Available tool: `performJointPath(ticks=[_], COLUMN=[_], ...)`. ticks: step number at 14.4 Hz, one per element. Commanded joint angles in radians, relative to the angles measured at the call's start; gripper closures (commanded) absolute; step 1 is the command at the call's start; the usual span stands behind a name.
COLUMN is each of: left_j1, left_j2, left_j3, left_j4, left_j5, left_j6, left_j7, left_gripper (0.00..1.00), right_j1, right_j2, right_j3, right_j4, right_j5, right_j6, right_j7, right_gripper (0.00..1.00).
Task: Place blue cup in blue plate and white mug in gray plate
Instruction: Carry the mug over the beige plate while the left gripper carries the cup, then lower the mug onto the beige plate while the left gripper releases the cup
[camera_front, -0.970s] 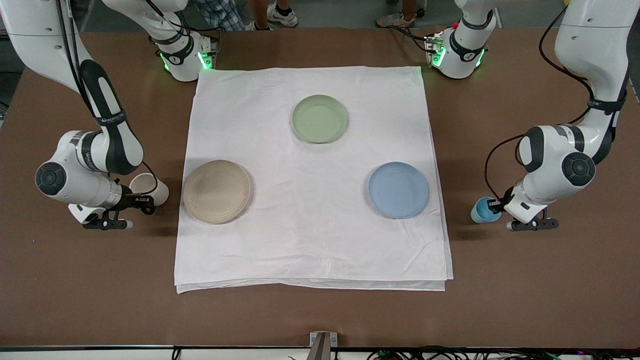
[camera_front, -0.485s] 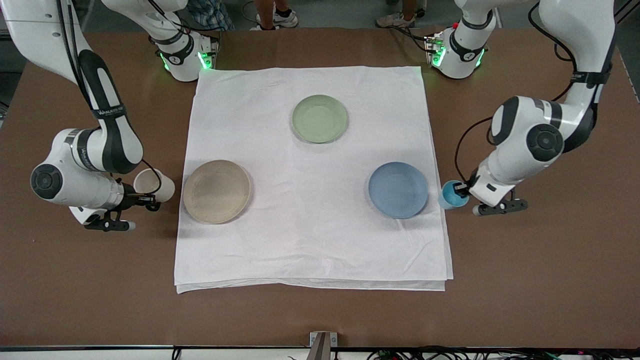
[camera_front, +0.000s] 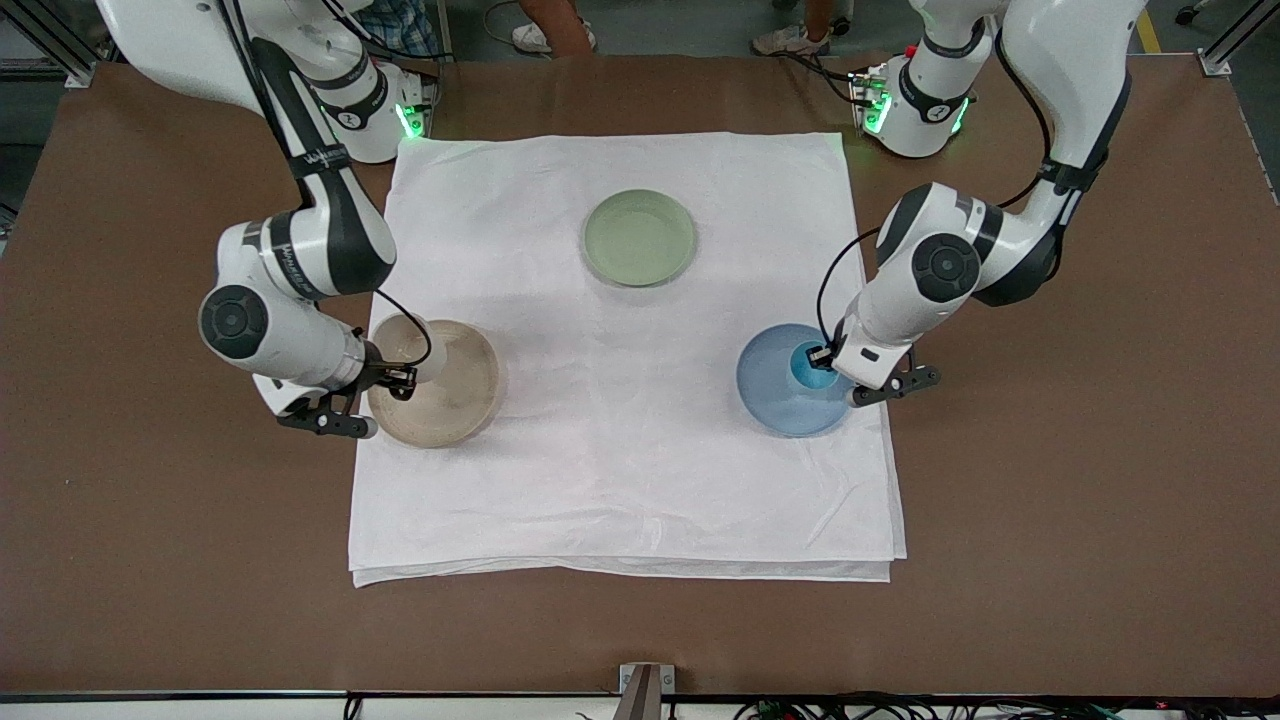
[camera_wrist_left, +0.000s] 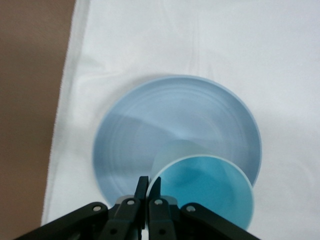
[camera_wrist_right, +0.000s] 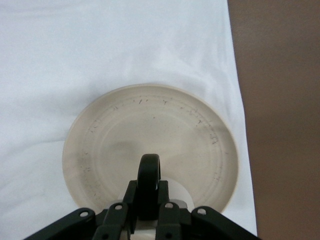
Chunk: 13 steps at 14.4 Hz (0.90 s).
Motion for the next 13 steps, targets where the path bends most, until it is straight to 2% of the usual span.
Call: performJointPath(ticks=[1, 2, 3, 4, 5, 7, 11, 13], left_j1=[0.004, 0.004, 0.007, 0.009, 0.016, 0.074, 0.142, 0.202], left_j2=[0.025, 0.022, 0.018, 0.009, -0.011, -0.053, -0.042, -0.044], left_j3=[0.002, 0.002, 0.002, 0.002, 0.005, 0.002, 0.007, 0.004], left_j4=[0.000, 0.002, 0.006, 0.014, 0.032, 0.103, 0.366, 0.437], left_j5=[0.050, 0.050, 0.050, 0.050, 0.050, 0.056, 0.058, 0.058], left_j6=[0.021, 0.021, 0.019, 0.014, 0.005, -0.060, -0.329, -0.344], left_j7=[-0.036, -0.037, -0.039, -0.037, -0.030, 0.010, 0.163, 0.247], left_gripper=[0.70, 0.45, 0.15, 0.00, 0.00, 0.00, 0.00, 0.00], right_j1=[0.004, 0.006, 0.004, 0.003, 0.003, -0.005, -0.087, -0.156], right_j2=[-0.002, 0.016, 0.023, 0.024, 0.023, 0.012, 0.007, -0.005], right_j3=[-0.010, -0.010, -0.010, -0.010, -0.010, -0.016, -0.020, -0.020], right_j4=[-0.079, -0.081, -0.076, -0.072, -0.062, -0.024, 0.241, 0.348], right_j5=[0.014, 0.012, 0.008, 0.006, 0.006, 0.006, 0.003, -0.017], right_j6=[0.110, 0.124, 0.122, 0.118, 0.111, 0.071, -0.310, -0.453], right_j7=[0.002, 0.002, 0.001, 0.001, -0.001, -0.014, -0.125, -0.241], right_gripper=[0.99, 0.96, 0.71, 0.27, 0.00, 0.00, 0.00, 0.00])
